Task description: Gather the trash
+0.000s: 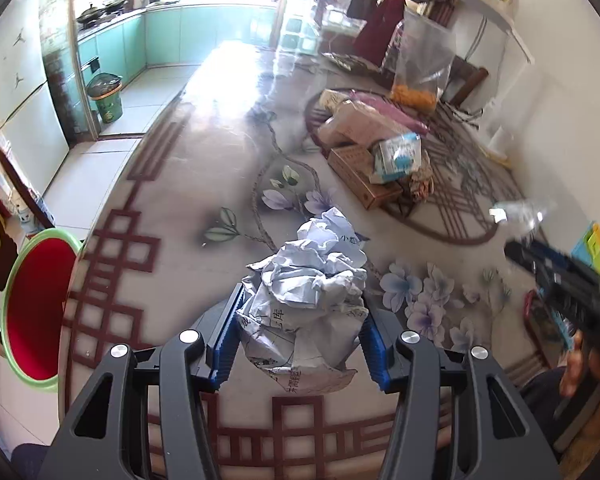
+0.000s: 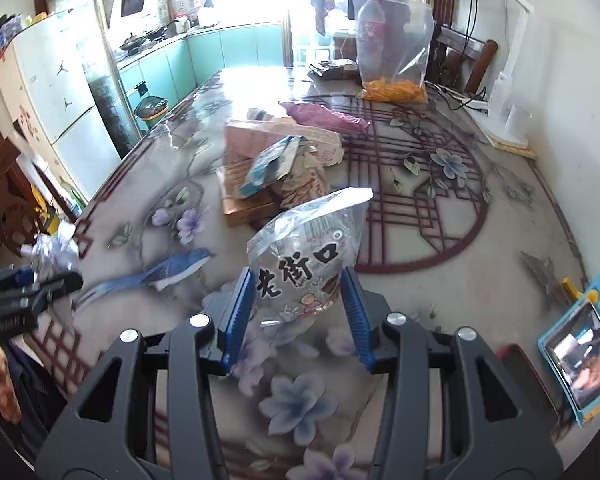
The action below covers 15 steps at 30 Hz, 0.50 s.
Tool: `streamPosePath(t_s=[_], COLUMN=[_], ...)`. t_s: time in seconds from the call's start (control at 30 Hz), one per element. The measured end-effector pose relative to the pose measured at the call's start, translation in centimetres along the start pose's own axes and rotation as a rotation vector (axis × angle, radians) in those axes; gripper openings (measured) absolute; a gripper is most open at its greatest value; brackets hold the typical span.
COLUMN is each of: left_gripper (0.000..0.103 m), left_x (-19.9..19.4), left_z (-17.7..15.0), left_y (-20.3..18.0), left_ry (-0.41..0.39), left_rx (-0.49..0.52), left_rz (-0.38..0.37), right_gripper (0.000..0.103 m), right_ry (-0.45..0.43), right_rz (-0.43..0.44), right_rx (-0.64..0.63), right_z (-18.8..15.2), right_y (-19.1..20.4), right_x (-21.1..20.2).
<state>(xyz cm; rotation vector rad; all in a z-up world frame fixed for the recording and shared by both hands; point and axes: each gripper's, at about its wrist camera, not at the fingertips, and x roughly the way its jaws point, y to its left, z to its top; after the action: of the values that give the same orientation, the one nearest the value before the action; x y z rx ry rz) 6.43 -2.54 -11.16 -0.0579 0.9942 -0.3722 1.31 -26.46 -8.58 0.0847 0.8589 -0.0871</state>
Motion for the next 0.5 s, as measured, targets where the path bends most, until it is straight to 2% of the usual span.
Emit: streamPosePath(t_s=[0.2, 0.5], left_gripper=[0.050, 0.050], left_x=[-0.7, -2.7], left_z=[-0.8, -1.2], left_y=[0.9, 3.7], left_ry=[-0.003, -0.051], left_rx=[-0.016, -0.046], left_rz=[-0.013, 0.033], right_gripper=[0.043, 0.043], right_ry=[-0.010, -0.031], right_rz=[0.019, 0.064], right_rx=[-0.045, -0.116], right_z=[-0.7, 0.0], right_y=[2.8, 6.9], right_x=[-1.5, -2.7])
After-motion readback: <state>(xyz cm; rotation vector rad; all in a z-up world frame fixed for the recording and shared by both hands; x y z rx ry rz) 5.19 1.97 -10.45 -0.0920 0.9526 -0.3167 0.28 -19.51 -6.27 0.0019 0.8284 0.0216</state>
